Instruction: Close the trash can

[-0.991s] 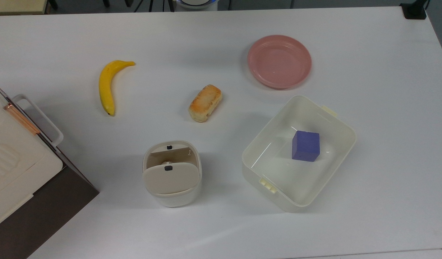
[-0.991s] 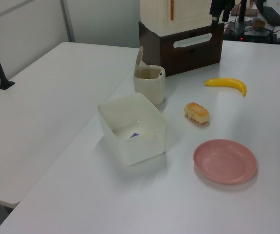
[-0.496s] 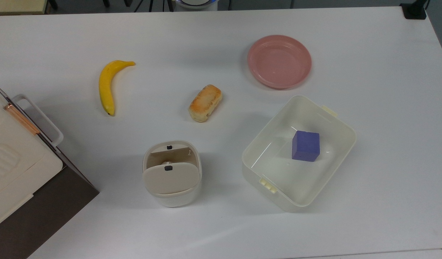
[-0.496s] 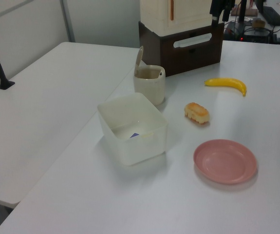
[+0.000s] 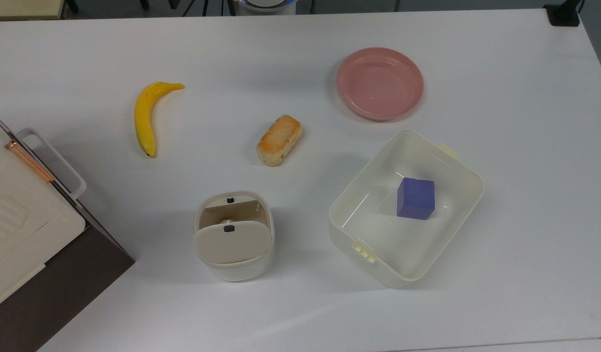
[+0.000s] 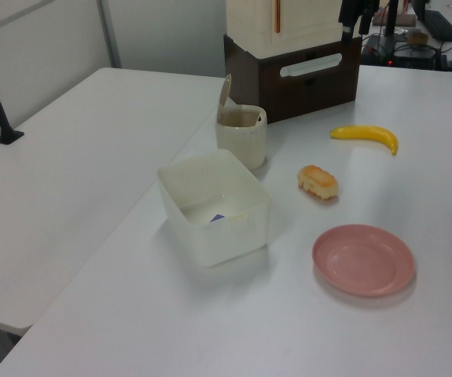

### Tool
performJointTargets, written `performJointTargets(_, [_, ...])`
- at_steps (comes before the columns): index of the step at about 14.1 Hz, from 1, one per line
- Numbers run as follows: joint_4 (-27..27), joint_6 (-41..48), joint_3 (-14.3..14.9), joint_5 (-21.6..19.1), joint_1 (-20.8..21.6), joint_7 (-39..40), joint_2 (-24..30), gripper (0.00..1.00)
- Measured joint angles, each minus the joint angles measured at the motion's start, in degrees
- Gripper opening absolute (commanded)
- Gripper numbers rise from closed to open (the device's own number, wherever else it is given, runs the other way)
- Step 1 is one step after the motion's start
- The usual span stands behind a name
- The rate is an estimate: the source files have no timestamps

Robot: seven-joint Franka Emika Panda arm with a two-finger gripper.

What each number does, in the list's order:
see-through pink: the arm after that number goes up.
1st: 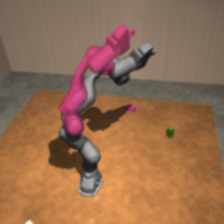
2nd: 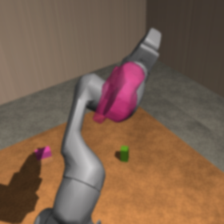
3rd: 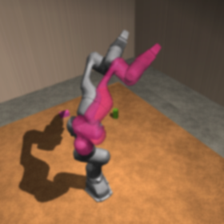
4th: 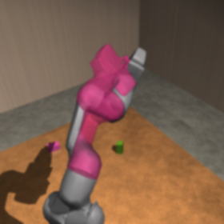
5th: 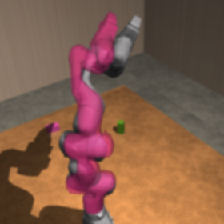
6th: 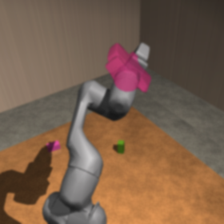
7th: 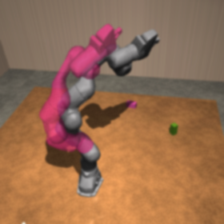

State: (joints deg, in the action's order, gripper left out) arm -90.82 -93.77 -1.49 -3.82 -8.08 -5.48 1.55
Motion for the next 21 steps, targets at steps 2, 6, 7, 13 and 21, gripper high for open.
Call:
performJointTargets(2, [0.0, 0.0, 0.0, 0.2, 0.0, 0.0, 0.0, 1.0])
performJointTargets(6, [0.0, 0.0, 0.0, 0.2, 0.0, 0.0, 0.0, 1.0])
performJointTargets(7, [0.0, 0.0, 0.0, 0.2, 0.0, 0.0, 0.0, 1.0])
performJointTargets(13, [0.0, 0.0, 0.0, 0.2, 0.0, 0.0, -0.4, 0.74])
performJointTargets(21, [2.1, -6.4, 0.1, 0.2, 0.0, 0.0, -7.9, 0.0])
